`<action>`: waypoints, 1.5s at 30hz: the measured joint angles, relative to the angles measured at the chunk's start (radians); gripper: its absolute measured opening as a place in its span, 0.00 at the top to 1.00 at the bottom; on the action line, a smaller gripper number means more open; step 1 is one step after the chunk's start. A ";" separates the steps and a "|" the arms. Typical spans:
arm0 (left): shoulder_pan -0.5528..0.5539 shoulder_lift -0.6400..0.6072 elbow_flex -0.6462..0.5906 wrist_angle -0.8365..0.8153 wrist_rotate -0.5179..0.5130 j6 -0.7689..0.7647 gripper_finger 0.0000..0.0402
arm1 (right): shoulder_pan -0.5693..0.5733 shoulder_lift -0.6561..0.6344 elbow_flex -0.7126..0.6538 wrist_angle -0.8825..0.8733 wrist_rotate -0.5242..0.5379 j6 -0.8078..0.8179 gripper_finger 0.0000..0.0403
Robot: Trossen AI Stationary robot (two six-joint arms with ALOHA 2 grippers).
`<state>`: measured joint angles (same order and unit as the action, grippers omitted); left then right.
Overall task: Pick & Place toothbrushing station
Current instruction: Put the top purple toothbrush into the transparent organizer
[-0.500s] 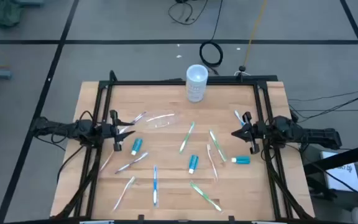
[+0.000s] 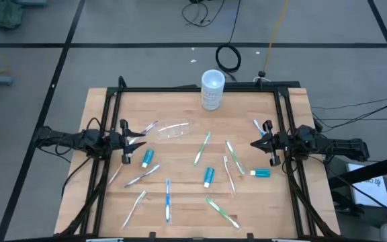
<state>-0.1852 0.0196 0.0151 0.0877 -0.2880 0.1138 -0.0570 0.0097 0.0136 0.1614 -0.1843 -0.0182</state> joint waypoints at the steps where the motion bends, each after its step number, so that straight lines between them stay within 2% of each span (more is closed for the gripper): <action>1: 0.000 0.000 0.000 0.000 0.014 -0.064 0.64 | 0.000 0.000 0.000 0.003 0.000 0.009 1.00; 4: 0.000 0.000 0.000 0.015 0.022 -0.152 0.64 | 0.000 0.000 0.000 0.018 0.000 -0.004 1.00; 13: 0.000 0.000 0.000 0.162 0.014 -0.117 0.64 | 0.000 0.000 0.000 0.178 0.004 -0.264 1.00; 18: 0.001 0.000 0.001 0.215 -0.082 -0.119 0.64 | 0.000 0.000 0.000 0.197 0.001 -0.155 1.00; 22: 0.001 0.000 0.001 0.128 -0.108 -0.177 0.64 | 0.000 0.000 0.000 0.206 0.001 -0.139 1.00; 28: 0.001 0.000 0.000 0.062 -0.309 -0.220 0.64 | 0.000 0.033 0.000 0.316 0.000 -0.122 0.99; 35: 0.001 0.001 0.017 0.051 -0.319 -0.120 0.64 | 0.000 0.092 0.000 0.344 0.025 -0.070 0.89; 40: 0.001 0.055 0.135 -0.100 -0.326 -0.129 0.64 | 0.000 0.135 0.000 0.344 0.116 -0.069 0.80; 45: 0.001 0.194 0.297 -0.336 -0.334 -0.215 0.64 | 0.000 0.148 0.000 0.343 0.164 -0.072 0.74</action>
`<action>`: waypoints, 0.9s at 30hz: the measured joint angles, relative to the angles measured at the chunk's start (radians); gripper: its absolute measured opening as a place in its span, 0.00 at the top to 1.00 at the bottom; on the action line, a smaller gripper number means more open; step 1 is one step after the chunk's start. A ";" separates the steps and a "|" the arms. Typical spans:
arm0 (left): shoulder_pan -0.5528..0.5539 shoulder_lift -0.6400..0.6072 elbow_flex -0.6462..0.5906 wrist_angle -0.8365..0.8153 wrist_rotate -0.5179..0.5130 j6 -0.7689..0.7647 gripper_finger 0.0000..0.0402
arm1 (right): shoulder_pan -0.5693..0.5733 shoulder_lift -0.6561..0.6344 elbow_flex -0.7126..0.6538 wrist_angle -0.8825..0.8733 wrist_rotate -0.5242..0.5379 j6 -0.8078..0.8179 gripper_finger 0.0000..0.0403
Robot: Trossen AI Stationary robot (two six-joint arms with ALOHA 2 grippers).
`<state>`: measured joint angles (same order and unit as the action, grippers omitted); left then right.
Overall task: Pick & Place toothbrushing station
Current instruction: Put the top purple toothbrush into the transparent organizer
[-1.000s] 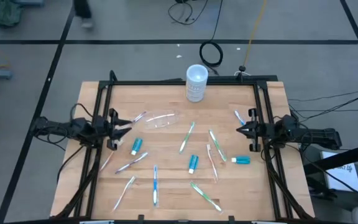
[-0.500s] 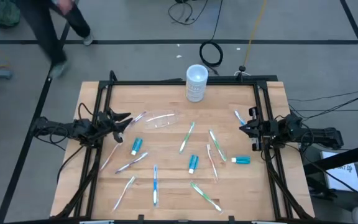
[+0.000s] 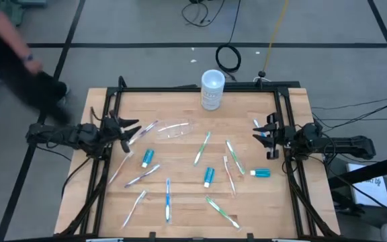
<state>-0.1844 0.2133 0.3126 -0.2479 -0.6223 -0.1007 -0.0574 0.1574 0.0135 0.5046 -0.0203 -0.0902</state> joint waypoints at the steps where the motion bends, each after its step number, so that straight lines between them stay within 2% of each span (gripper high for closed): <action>1: 0.000 0.037 0.034 -0.055 0.001 -0.024 0.64 | 0.000 0.000 0.000 0.000 -0.002 0.000 0.74; 7: 0.000 0.265 0.204 -0.381 0.074 -0.235 0.64 | 0.000 0.000 0.000 0.000 -0.005 0.000 0.74; 12: 0.000 0.438 0.241 -0.564 0.105 -0.428 0.64 | 0.000 0.000 0.000 -0.012 -0.006 0.001 0.74; 17: 0.000 0.580 0.241 -0.660 0.192 -0.650 0.64 | 0.000 0.000 0.000 -0.017 -0.006 0.001 0.74; 24: 0.022 0.709 0.240 -0.701 0.165 -0.848 0.64 | 0.000 0.000 0.000 -0.017 -0.006 0.001 0.74; 27: 0.060 0.745 0.235 -0.706 0.178 -0.861 0.64 | 0.000 0.000 0.000 -0.017 -0.006 0.001 0.74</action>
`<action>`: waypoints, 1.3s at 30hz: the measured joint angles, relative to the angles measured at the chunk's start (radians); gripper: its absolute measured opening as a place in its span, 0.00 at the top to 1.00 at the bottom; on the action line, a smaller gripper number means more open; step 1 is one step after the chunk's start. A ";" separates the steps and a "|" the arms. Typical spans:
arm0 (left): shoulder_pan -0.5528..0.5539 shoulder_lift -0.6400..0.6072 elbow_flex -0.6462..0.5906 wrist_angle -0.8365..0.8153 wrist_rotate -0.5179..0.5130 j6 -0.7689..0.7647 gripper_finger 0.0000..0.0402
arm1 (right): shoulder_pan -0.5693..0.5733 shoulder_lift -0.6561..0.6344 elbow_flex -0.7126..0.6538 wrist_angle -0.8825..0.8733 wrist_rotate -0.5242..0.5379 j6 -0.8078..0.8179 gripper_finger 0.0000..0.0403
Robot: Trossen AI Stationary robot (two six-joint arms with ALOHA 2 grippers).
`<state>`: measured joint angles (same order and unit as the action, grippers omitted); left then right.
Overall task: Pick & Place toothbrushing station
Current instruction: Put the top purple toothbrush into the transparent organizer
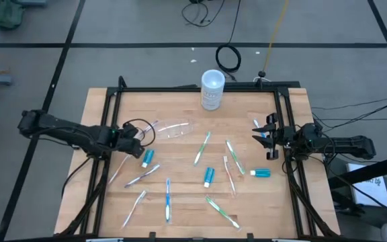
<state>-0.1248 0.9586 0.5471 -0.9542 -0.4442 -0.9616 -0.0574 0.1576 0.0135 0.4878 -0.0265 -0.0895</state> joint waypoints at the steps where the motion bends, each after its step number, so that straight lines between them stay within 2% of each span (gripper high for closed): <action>1: 0.016 0.010 -0.005 0.000 0.000 0.000 0.64 | 0.000 0.000 0.000 0.000 0.000 0.000 0.74; 5: 0.090 0.046 -0.042 0.011 0.017 -0.012 0.64 | 0.000 0.000 0.000 -0.006 0.000 0.000 0.74; 11: 0.178 0.072 -0.108 0.069 0.100 0.010 0.64 | 0.000 0.000 0.000 -0.007 0.000 0.000 0.74; 24: 0.206 0.071 -0.166 0.208 0.105 0.124 0.64 | 0.000 0.000 0.000 -0.007 0.000 0.000 0.74; 28: 0.206 0.071 -0.194 0.236 0.084 0.125 0.70 | 0.000 0.000 0.000 -0.007 0.000 0.000 0.74; 35: 0.228 0.068 -0.244 0.316 0.083 0.121 0.88 | 0.000 0.000 0.000 -0.007 0.000 0.000 0.74; 39: 0.228 0.058 -0.222 0.316 0.076 0.146 0.89 | 0.000 0.000 0.000 -0.010 0.000 0.000 0.74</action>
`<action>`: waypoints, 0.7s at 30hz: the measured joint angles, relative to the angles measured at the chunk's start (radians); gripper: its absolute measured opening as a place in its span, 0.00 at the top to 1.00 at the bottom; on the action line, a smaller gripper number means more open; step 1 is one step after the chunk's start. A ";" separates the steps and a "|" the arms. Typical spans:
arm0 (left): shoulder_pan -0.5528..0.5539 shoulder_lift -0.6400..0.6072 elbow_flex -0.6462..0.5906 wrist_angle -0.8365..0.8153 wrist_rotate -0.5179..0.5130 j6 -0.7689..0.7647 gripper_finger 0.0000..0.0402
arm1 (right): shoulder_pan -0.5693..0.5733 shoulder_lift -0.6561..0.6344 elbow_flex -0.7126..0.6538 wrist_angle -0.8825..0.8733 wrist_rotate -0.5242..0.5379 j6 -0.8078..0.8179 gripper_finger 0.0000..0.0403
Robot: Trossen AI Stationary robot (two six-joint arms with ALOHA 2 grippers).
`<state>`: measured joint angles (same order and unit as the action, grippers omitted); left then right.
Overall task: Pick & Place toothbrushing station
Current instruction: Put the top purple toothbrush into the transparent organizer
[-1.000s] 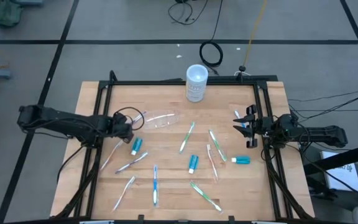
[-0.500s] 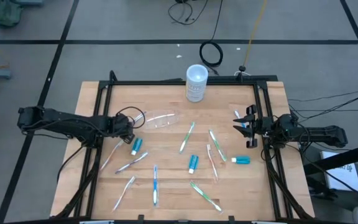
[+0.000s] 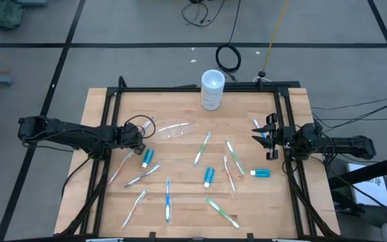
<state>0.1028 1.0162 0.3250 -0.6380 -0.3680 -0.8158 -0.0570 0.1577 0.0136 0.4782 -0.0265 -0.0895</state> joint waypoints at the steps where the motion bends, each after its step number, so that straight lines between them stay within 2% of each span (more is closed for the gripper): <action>1: 0.001 0.001 0.009 -0.001 -0.005 0.013 0.89 | 0.000 0.000 0.000 0.000 0.000 0.000 0.74; 6: 0.001 -0.002 0.077 -0.056 -0.050 0.057 0.83 | 0.000 0.000 0.000 0.000 0.000 0.000 0.74; 11: 0.001 -0.002 0.191 -0.237 -0.137 0.049 0.90 | 0.000 0.000 0.000 -0.005 0.000 0.000 0.74; 14: 0.001 -0.002 0.285 -0.351 -0.205 0.067 0.90 | 0.000 0.000 0.000 -0.006 0.000 0.000 0.74; 17: 0.001 -0.002 0.391 -0.409 -0.232 0.142 0.90 | 0.000 0.000 0.000 -0.006 0.000 0.000 0.74; 21: 0.001 -0.002 0.525 -0.440 -0.218 0.291 0.90 | 0.000 0.000 0.000 -0.006 0.000 0.000 0.74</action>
<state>0.1036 1.0138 0.8503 -1.0781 -0.5865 -0.5249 -0.0571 0.1581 0.0136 0.4721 -0.0269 -0.0895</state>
